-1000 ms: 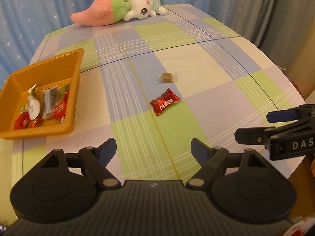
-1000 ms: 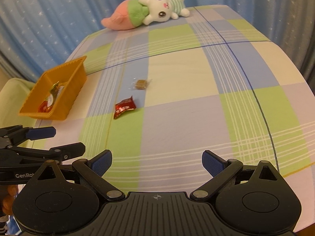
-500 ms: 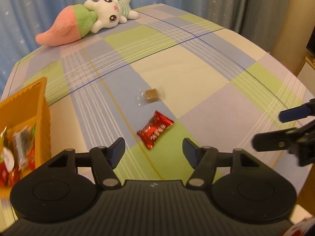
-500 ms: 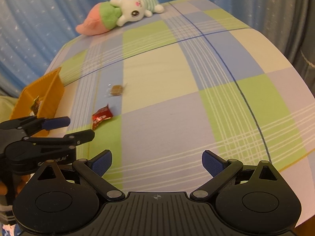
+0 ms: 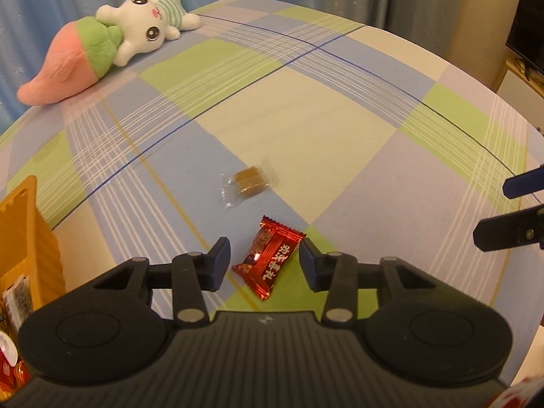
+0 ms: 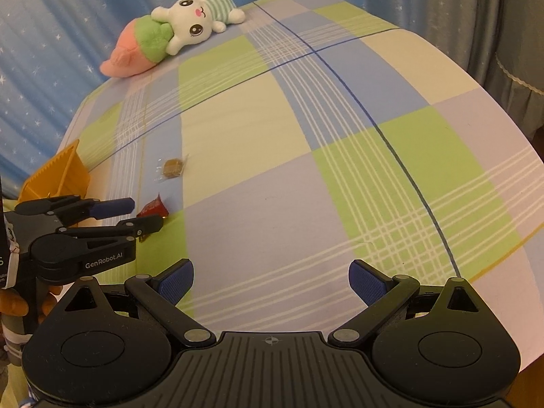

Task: Organize snacks
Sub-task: 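Grasp the small red candy packet with the left tool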

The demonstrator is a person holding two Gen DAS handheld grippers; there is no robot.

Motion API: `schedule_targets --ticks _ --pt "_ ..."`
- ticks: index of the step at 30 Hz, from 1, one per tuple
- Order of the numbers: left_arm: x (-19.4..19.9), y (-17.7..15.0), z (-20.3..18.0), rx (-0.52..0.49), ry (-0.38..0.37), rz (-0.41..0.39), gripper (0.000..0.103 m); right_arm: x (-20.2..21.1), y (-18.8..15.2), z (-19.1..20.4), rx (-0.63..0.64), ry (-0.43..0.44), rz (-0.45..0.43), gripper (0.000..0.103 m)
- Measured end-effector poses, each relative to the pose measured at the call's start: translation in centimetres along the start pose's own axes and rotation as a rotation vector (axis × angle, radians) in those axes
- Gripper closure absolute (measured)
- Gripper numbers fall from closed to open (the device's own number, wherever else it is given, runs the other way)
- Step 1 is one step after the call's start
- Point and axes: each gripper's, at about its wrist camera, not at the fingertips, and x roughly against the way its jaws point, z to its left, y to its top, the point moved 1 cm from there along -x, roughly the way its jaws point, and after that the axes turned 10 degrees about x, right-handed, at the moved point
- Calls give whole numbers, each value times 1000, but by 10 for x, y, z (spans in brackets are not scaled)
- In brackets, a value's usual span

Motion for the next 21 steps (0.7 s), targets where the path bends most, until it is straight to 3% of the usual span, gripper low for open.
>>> schedule_targets --ticks 3,9,15,21 --pt "-3 1 1 5 -16 14 75 -1 2 1 -4 -3 -3 6" --pt "0 -2 7 25 -27 12 78 -3 3 6 2 11 -19 6" --pt "13 -5 25 115 5 -9 79 -11 10 21 75 43 -67 6" --pt "32 -7 45 205 46 -36 79 -35 17 41 215 95 -96 29"
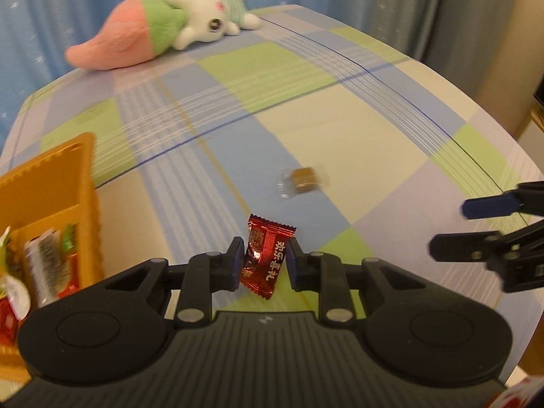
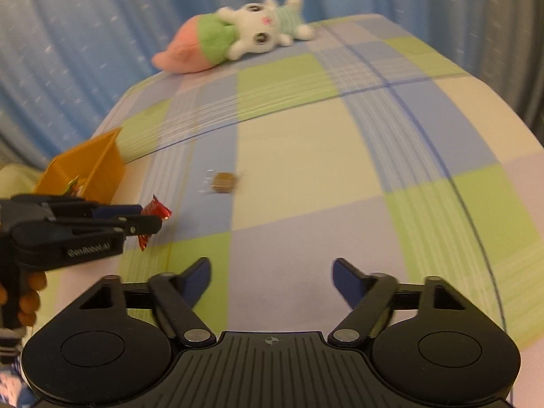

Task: Organize snacks
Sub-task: 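Grasp the small red candy packet with the left tool, then grasp the clear-wrapped brown candy with the right tool while the left tool holds its packet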

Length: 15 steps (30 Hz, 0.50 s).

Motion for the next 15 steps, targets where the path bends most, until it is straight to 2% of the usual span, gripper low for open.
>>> schedule_targets --ticks 4,8,15 --pt "7 0 10 33 32 -6 79 -16 13 11 149 50 -36 42" --pt "12 2 20 63 52 -12 79 -34 26 25 342 63 -54 54" --pt "17 5 33 112 71 -12 79 -69 47 36 542 76 -50 57"
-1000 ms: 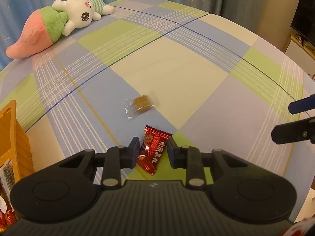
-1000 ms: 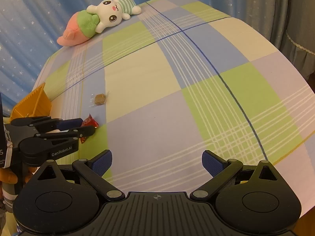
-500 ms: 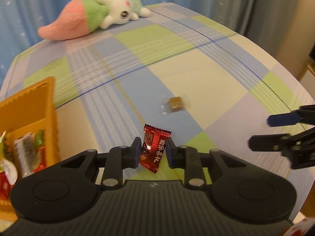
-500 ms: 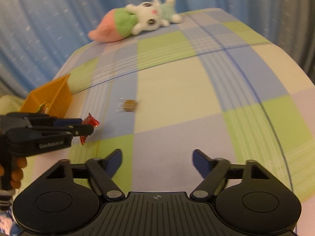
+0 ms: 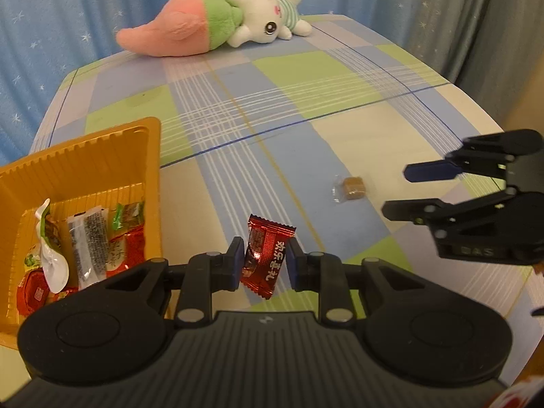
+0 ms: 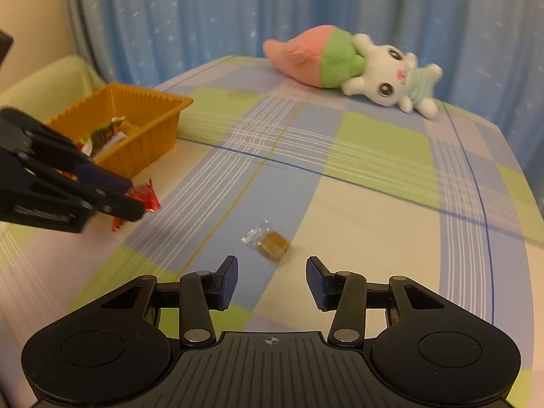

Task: Organize snacks
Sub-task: 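Grasp the clear-wrapped brown candy with the right tool while the left tool holds its packet, then carry the red packet and clear candy over the orange tray with both tools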

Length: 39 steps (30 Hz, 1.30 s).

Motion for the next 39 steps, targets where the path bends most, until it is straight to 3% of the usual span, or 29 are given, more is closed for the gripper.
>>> schedule_targets --ticks 8,15,20,28,39 --pt "3 3 6 27 11 -1 79 -35 7 -3 190 -14 60 57" --pt "2 3 6 38 19 4 79 -48 12 -2 235 25 61 64" --pt "2 3 6 45 20 6 79 -52 17 -3 198 63 69 80" --pt "8 5 4 58 9 -11 79 -44 18 -2 72 77 67 81" --pt "40 11 8 105 -16 -79 79 12 39 0 -101 107 -53 81"
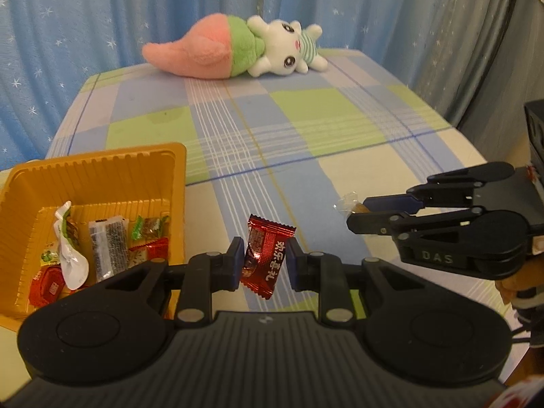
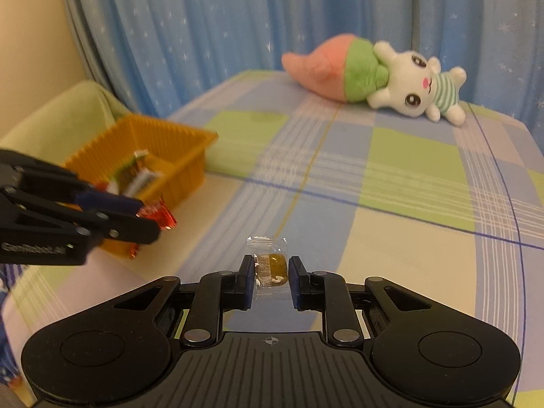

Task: Organize snacks
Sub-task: 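Carry the red packet and clear candy over the orange tray with both tools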

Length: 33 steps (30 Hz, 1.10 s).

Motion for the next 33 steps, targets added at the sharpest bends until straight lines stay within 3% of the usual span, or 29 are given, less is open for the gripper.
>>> schedule_targets --ticks 8,15,25,33 --pt "34 1 18 44 15 -47 79 22 23 25 -27 57 -68 81" --pt "58 -4 56 106 69 -71 79 19 42 64 -3 125 -98 81" --pt "77 -4 121 170 162 -102 79 -21 71 114 11 188 -82 81" --pt "67 9 168 171 221 -97 79 -60 87 136 -12 178 -46 81"
